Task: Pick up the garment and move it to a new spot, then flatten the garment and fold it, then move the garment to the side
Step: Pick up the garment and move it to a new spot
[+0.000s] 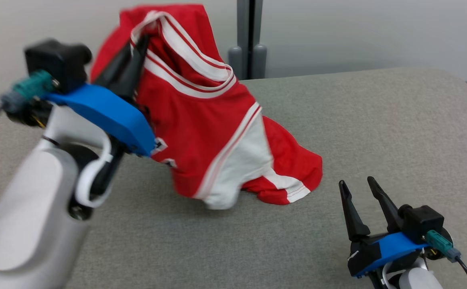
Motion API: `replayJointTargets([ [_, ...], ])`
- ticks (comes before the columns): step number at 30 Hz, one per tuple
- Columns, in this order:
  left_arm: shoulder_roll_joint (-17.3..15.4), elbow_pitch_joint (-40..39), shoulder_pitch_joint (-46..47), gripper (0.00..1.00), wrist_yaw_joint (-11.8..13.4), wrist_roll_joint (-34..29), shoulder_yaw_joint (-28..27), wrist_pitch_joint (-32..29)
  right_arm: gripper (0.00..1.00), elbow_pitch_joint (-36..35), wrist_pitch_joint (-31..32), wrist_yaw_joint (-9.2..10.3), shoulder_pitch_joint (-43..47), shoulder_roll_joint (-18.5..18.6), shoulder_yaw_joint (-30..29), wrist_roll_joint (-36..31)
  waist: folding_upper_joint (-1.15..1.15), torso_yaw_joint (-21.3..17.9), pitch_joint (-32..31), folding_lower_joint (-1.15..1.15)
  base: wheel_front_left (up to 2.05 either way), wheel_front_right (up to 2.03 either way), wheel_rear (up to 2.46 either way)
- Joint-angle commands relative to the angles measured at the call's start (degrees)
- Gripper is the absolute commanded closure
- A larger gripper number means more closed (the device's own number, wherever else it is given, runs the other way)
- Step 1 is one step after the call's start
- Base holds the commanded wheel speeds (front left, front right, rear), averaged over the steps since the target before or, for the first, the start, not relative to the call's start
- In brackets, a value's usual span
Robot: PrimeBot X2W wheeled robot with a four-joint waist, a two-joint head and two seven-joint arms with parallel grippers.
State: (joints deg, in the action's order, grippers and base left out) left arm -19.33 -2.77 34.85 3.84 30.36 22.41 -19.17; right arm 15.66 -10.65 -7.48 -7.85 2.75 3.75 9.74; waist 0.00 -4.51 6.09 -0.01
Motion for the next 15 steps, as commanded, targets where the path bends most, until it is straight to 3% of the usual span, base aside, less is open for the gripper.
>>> replayJointTargets([
  [1, -1.12, -0.87, 1.84, 1.0, -0.49, 0.18, -0.8, -0.99, 0.0, -0.08, -0.12, -0.03, -0.12, 0.26, 0.15, 0.45, 0.0, 0.62, 0.08, 0.01, 0.0, 0.0, 0.0],
  [8, -9.26, -2.05, 10.1, 1.0, -1.52, -2.3, -4.43, -6.54, 0.0, 0.35, -0.69, -0.03, -0.77, 0.26, 1.79, 1.66, 0.0, 4.04, -0.23, 0.01, 0.0, 0.0, 0.0],
  [15, -15.09, 2.03, 13.17, 1.0, -1.27, -2.37, -8.58, -8.8, 0.0, -1.45, -0.64, -0.03, -1.81, 0.25, 2.76, 1.25, 0.0, 8.91, 1.67, 0.01, 0.0, 0.0, 0.0],
])
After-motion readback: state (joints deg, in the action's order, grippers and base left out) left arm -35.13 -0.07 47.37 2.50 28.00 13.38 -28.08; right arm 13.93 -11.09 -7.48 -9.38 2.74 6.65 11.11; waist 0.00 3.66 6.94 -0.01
